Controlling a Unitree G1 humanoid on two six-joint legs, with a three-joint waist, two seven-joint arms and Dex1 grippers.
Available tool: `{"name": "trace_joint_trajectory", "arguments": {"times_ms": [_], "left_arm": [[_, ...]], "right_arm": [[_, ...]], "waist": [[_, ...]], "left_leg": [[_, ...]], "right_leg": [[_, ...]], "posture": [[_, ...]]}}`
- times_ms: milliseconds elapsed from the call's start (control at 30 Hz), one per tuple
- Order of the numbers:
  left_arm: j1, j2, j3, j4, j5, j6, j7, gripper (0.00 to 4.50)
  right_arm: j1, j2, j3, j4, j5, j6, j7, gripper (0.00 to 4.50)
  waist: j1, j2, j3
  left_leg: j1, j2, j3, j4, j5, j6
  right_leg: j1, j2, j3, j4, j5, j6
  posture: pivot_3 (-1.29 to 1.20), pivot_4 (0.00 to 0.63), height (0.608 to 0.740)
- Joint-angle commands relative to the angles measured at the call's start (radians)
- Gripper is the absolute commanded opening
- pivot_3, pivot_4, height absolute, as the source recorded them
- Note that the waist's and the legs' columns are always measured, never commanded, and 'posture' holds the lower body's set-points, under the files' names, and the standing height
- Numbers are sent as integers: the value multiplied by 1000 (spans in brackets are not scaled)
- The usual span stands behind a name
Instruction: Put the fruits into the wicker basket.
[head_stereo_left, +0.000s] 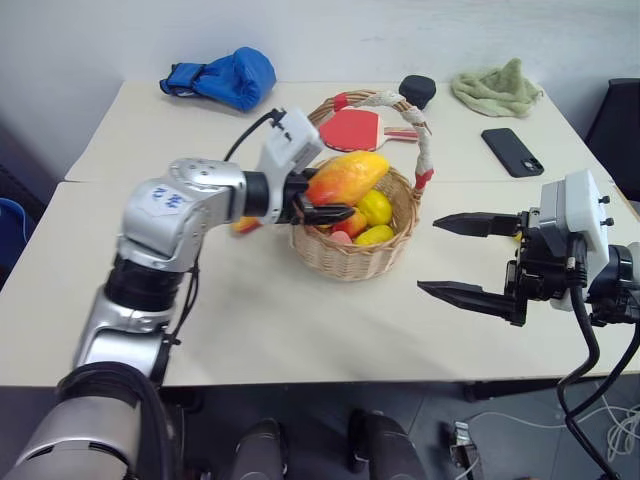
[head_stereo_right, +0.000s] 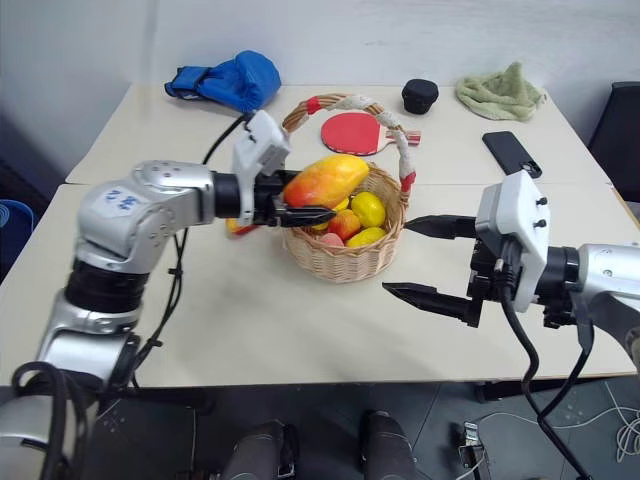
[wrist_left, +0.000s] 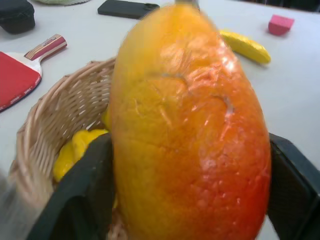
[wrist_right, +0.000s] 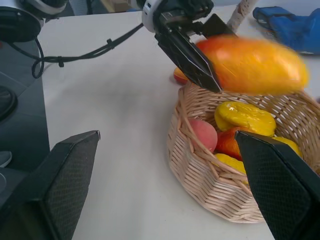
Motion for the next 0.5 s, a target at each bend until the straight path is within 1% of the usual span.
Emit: {"name": "trace_joint_trajectory", "arguments": {"times_ms": [33, 100, 200, 267, 333, 367, 400, 433, 500], "left_arm": [[-15, 26, 33, -17, 7, -12, -24, 4442], [4, 66, 68, -20, -12, -3, -56, 4442], [47, 157, 155, -17, -64, -1, -135, 4442], [119, 244, 234, -42, -128, -71, -284, 4442], [208, 343, 300, -21, -144, -201, -451, 4442], [239, 389, 309, 28, -121, -266, -508, 4442], [247, 420, 304, 93, -84, -316, -524, 4442], [240, 438, 293, 167, -41, -365, -519, 4442], [189, 443, 265, 344, 41, -463, -488, 4442]], "right_arm": [[5, 9, -31, -38, 13, -14, -17, 4500], [10, 7, -35, -41, 15, -14, -24, 4500], [16, 4, -43, -40, 15, -14, -27, 4500], [19, 4, -45, -39, 13, -14, -29, 4500], [20, 6, -40, -38, 8, -17, -32, 4500], [20, 7, -36, -38, 5, -18, -34, 4500], [20, 8, -35, -38, 5, -18, -35, 4500], [20, 8, -34, -38, 5, -19, -35, 4500], [18, 8, -31, -35, 4, -20, -36, 4500]], "waist": [[0, 0, 0], [0, 0, 0], [-3, 0, 0], [-11, 0, 0], [-22, 0, 0], [-23, 0, 0], [-22, 0, 0], [-21, 0, 0], [-8, 0, 0]], "left_leg": [[0, 0, 0, 0, 0, 0], [0, 0, 1, -1, 0, 0], [0, 1, 0, 0, 0, -1], [1, 1, -1, 0, 1, 0], [2, 1, -1, 0, 1, 0], [2, 1, -1, 0, 1, 0], [2, 1, -1, 0, 1, 0], [2, 1, 0, 0, 1, 0], [1, 0, 0, 0, -1, 2]], "right_leg": [[0, 0, 0, 0, 0, 0], [-1, 0, -1, 0, 0, 0], [-1, 0, -1, 0, 0, -1], [0, 0, 1, 0, -1, -1], [0, -1, 1, 1, -1, -2], [0, -1, 1, 1, -1, -2], [0, -1, 0, 1, -2, -3], [0, -1, 0, 1, -2, -3], [1, -1, -2, 2, -2, -4]], "posture": [[0, 150, 740], [0, 150, 740], [0, 150, 740], [0, 150, 740], [0, 150, 740], [0, 150, 740], [0, 150, 740], [0, 150, 740], [0, 150, 740]]}}
